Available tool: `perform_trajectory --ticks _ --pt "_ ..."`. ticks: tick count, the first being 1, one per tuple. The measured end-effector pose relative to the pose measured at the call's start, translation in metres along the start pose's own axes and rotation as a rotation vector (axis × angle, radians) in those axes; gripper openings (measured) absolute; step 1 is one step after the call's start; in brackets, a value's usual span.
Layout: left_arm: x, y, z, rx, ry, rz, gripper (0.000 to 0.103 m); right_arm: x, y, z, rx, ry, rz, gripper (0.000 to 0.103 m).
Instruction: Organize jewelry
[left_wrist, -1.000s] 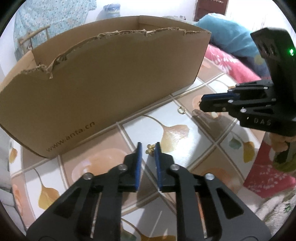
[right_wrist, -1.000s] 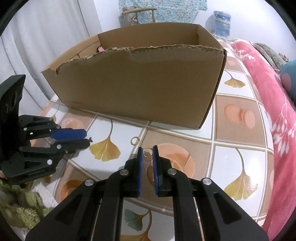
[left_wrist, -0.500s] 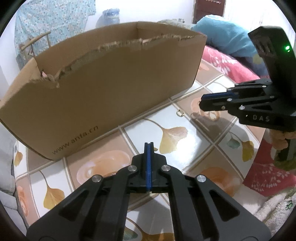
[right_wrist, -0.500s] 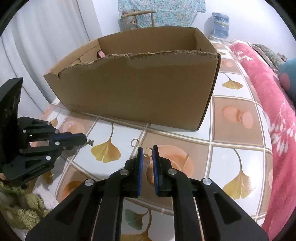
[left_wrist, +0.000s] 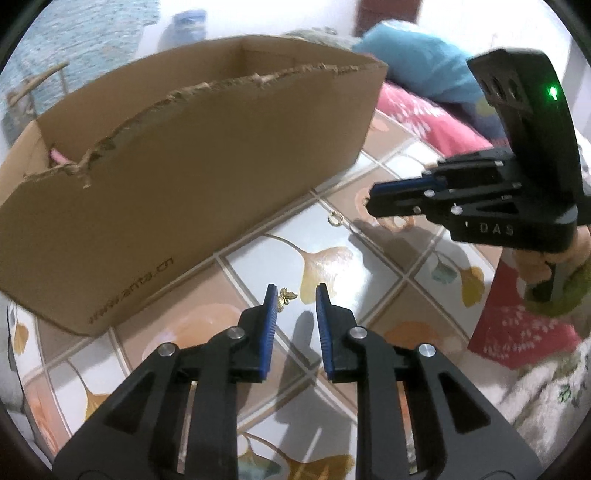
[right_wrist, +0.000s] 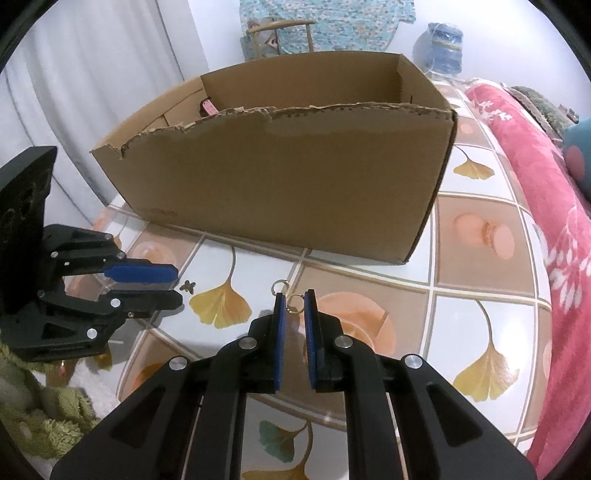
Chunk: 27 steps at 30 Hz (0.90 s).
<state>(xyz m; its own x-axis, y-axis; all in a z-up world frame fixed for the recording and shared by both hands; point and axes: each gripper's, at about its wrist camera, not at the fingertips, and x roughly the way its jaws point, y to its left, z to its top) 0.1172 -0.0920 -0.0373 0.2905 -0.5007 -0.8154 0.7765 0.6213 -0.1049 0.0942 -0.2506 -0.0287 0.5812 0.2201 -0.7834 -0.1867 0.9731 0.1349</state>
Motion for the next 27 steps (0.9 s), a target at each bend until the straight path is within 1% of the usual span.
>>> perform_trajectory --ticks 2,6,12,13,16,18,21,27 --pt "0.004 0.001 0.003 0.041 0.023 -0.003 0.02 0.002 -0.001 -0.001 0.001 -0.002 0.011 0.01" --pt "0.013 0.001 0.009 0.08 0.061 -0.013 0.019 0.008 -0.003 -0.003 0.004 0.002 0.033 0.01" --pt "0.015 -0.004 0.011 0.118 0.077 -0.004 0.018 0.014 -0.008 -0.007 0.0 0.003 0.057 0.01" --pt "0.015 -0.005 0.011 0.124 0.079 0.004 0.016 0.014 -0.008 -0.007 0.001 0.001 0.058 0.01" --pt "0.018 -0.007 0.014 0.134 0.087 0.02 0.007 0.013 -0.01 -0.008 0.004 -0.004 0.064 0.01" --pt "0.018 -0.007 0.014 0.135 0.094 0.014 0.007 0.012 -0.011 -0.009 0.003 -0.006 0.065 0.01" --pt "0.019 -0.012 0.014 0.17 0.097 0.028 0.007 0.013 -0.011 -0.009 0.003 -0.009 0.067 0.01" --pt "0.018 -0.018 0.011 0.195 0.093 0.034 0.007 0.012 -0.014 -0.01 0.014 -0.013 0.065 0.01"
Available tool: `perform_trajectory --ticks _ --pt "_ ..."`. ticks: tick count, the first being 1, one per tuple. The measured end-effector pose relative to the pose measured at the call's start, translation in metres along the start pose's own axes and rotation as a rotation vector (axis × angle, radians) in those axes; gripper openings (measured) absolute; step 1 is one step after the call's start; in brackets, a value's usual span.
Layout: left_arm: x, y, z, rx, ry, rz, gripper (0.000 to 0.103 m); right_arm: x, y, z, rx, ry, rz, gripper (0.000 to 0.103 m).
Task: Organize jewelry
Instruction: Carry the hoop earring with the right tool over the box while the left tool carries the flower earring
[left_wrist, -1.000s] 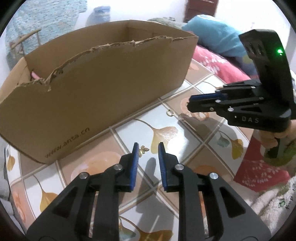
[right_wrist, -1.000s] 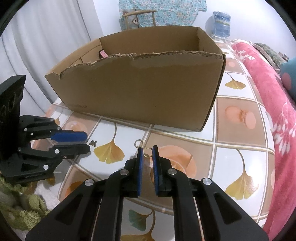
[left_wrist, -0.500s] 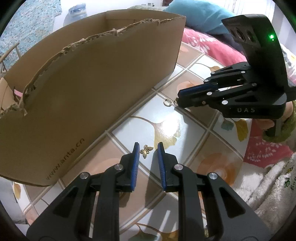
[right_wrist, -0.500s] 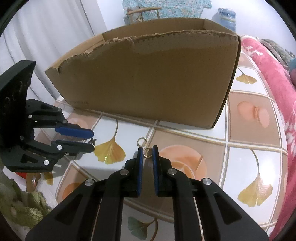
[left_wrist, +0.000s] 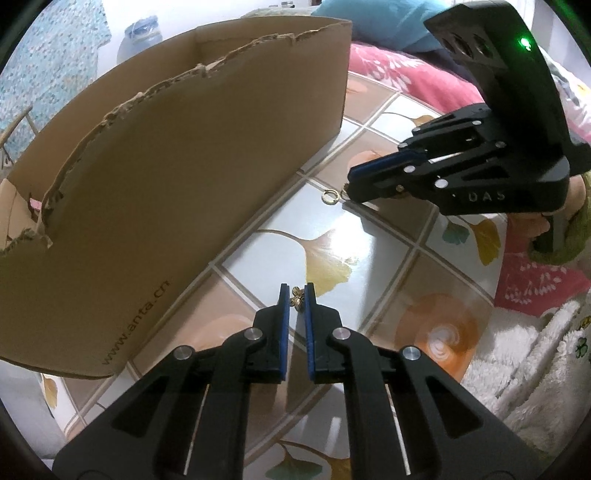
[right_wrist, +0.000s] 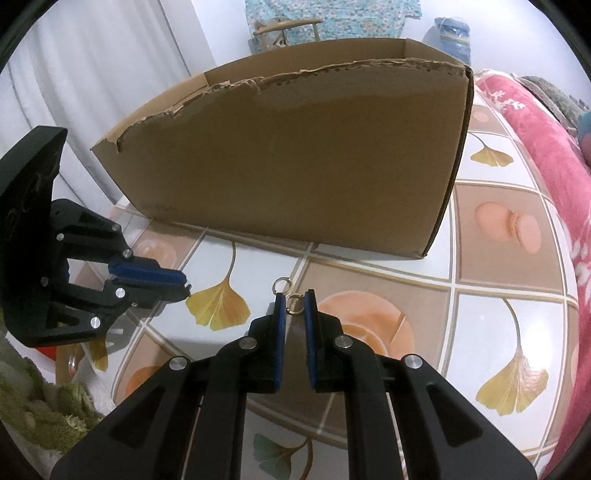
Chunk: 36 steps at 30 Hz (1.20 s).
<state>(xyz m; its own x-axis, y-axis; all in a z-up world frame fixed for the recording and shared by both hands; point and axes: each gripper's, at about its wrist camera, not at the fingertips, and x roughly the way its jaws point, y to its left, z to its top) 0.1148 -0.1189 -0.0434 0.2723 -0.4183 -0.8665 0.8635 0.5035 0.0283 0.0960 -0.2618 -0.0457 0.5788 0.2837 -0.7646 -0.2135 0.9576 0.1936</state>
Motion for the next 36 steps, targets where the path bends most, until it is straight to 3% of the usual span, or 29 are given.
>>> perform_trajectory --ticks 8,16,21,26,31,36 --pt "-0.009 -0.006 -0.001 -0.005 -0.022 -0.002 0.007 -0.007 0.0 0.0 0.006 -0.003 -0.005 0.01" --pt "-0.047 -0.007 0.01 -0.041 -0.107 0.01 0.007 -0.039 0.009 0.005 0.004 -0.059 -0.023 0.01" --pt "-0.086 -0.002 0.032 -0.061 -0.215 0.017 0.007 -0.081 0.02 0.025 -0.014 -0.156 0.012 0.01" --pt "-0.116 0.022 0.06 -0.096 -0.303 0.015 0.007 -0.103 0.025 0.072 -0.063 -0.222 0.07 0.01" --pt "-0.113 0.073 0.088 -0.184 -0.264 -0.036 0.007 -0.079 0.013 0.13 -0.06 -0.111 0.125 0.01" --pt "-0.077 0.119 0.106 -0.282 -0.128 -0.156 0.007 -0.034 0.007 0.168 -0.027 0.1 0.187 0.01"
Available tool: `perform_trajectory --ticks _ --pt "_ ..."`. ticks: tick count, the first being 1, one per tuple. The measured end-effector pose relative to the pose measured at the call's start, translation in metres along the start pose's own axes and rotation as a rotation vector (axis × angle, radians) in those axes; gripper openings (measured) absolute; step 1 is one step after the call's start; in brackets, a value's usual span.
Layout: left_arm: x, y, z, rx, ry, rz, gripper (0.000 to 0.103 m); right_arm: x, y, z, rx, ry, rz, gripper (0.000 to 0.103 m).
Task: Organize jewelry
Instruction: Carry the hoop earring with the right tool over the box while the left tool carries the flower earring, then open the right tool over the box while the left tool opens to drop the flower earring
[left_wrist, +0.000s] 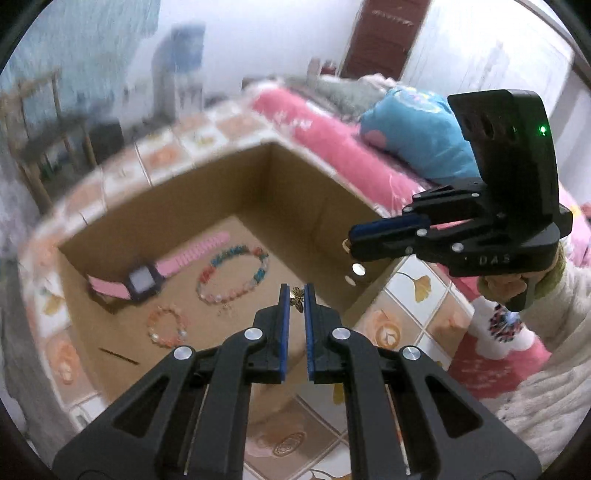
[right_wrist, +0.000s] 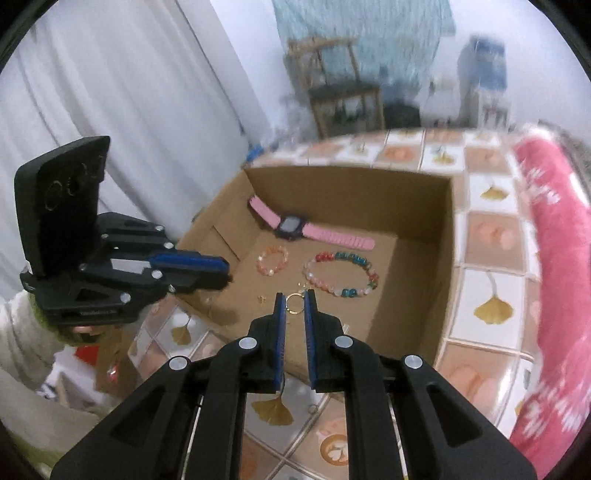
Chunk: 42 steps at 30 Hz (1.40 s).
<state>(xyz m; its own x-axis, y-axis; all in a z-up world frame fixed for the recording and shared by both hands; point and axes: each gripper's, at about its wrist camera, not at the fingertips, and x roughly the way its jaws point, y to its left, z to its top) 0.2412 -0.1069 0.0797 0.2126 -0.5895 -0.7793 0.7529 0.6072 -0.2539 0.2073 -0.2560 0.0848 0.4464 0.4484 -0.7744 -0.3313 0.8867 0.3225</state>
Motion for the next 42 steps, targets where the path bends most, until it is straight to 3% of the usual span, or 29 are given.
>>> perform_trajectory --ticks 5,8,17,30,34,39,42 --pt "0.046 0.037 0.011 -0.131 0.174 -0.089 0.007 0.052 -0.01 0.02 0.021 0.22 0.007 0.01" --pt "0.067 0.054 0.01 -0.199 0.247 -0.11 0.007 0.073 -0.008 0.021 0.025 0.306 0.008 0.01" --pt "0.088 0.065 -0.001 -0.229 0.343 -0.088 0.007 0.111 0.0 0.025 -0.008 0.424 -0.018 0.01" --pt "0.094 0.085 -0.006 -0.287 0.36 -0.024 0.008 0.114 0.004 0.028 -0.005 0.413 -0.062 0.012" --pt "0.092 0.085 -0.005 -0.282 0.351 -0.006 0.009 0.104 0.005 0.031 -0.007 0.39 -0.074 0.023" --pt "0.081 0.08 -0.001 -0.241 0.305 0.036 0.011 0.081 0.006 0.035 -0.007 0.316 -0.074 0.027" --pt "0.054 0.067 0.001 -0.179 0.204 0.065 0.021 0.044 0.007 0.033 0.001 0.193 -0.032 0.027"
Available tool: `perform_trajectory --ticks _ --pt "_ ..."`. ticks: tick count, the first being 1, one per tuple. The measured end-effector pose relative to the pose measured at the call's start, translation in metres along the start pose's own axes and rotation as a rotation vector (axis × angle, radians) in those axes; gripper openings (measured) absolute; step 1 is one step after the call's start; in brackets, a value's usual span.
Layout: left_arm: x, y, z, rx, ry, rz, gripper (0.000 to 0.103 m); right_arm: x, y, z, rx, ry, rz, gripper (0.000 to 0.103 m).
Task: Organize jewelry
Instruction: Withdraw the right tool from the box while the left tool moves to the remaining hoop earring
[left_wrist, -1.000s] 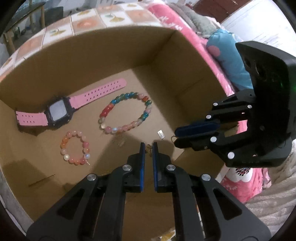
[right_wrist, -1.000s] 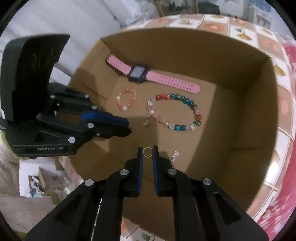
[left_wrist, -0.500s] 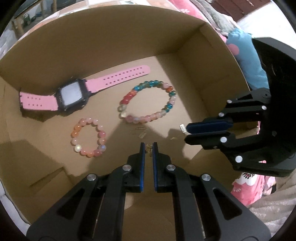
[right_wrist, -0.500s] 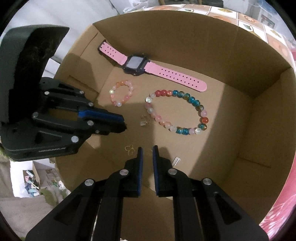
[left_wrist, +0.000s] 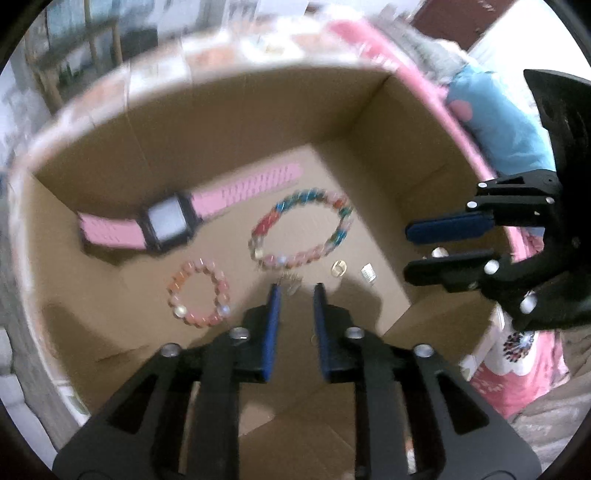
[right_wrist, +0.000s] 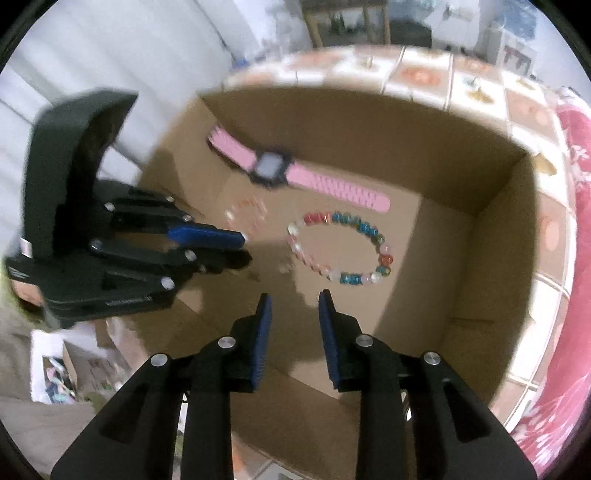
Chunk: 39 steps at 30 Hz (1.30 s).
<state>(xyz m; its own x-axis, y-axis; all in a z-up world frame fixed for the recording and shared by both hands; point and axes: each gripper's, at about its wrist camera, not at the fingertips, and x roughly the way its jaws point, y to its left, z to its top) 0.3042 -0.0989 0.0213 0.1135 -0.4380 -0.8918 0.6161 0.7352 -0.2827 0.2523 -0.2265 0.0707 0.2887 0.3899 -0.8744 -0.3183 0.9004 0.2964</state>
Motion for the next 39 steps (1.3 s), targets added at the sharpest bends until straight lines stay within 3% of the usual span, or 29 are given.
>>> perform_trajectory --ticks 2,5,8,11,14,17,20,27,39 --pt "-0.032 -0.016 -0.012 0.063 -0.117 0.015 0.024 -0.037 0.0 -0.018 -0.013 -0.127 0.034 0.027" --pt "-0.07 -0.045 -0.042 0.182 -0.269 0.022 0.04 -0.081 0.003 -0.06 -0.064 -0.298 0.047 0.027" --pt "-0.085 -0.073 -0.073 0.29 -0.34 0.01 0.047 -0.097 0.001 -0.108 -0.071 -0.39 0.042 0.028" --pt "-0.076 -0.1 -0.107 0.366 -0.343 -0.019 0.047 -0.079 -0.007 -0.142 0.013 -0.364 0.061 0.028" --pt "-0.05 -0.116 -0.128 0.338 -0.293 -0.09 0.047 -0.048 -0.025 -0.166 0.137 -0.291 0.099 0.028" --pt "-0.013 -0.127 -0.138 0.295 -0.265 -0.093 0.047 -0.018 -0.039 -0.177 0.222 -0.248 0.132 0.026" --pt "0.017 -0.136 -0.14 0.304 -0.266 -0.019 0.045 0.002 -0.044 -0.177 0.251 -0.221 0.144 0.019" --pt "0.055 -0.152 -0.145 0.359 -0.265 0.128 0.019 0.035 -0.051 -0.164 0.27 -0.181 0.139 0.01" --pt "0.062 -0.145 -0.143 0.365 -0.258 0.139 0.012 0.064 -0.053 -0.16 0.293 -0.133 0.163 0.006"
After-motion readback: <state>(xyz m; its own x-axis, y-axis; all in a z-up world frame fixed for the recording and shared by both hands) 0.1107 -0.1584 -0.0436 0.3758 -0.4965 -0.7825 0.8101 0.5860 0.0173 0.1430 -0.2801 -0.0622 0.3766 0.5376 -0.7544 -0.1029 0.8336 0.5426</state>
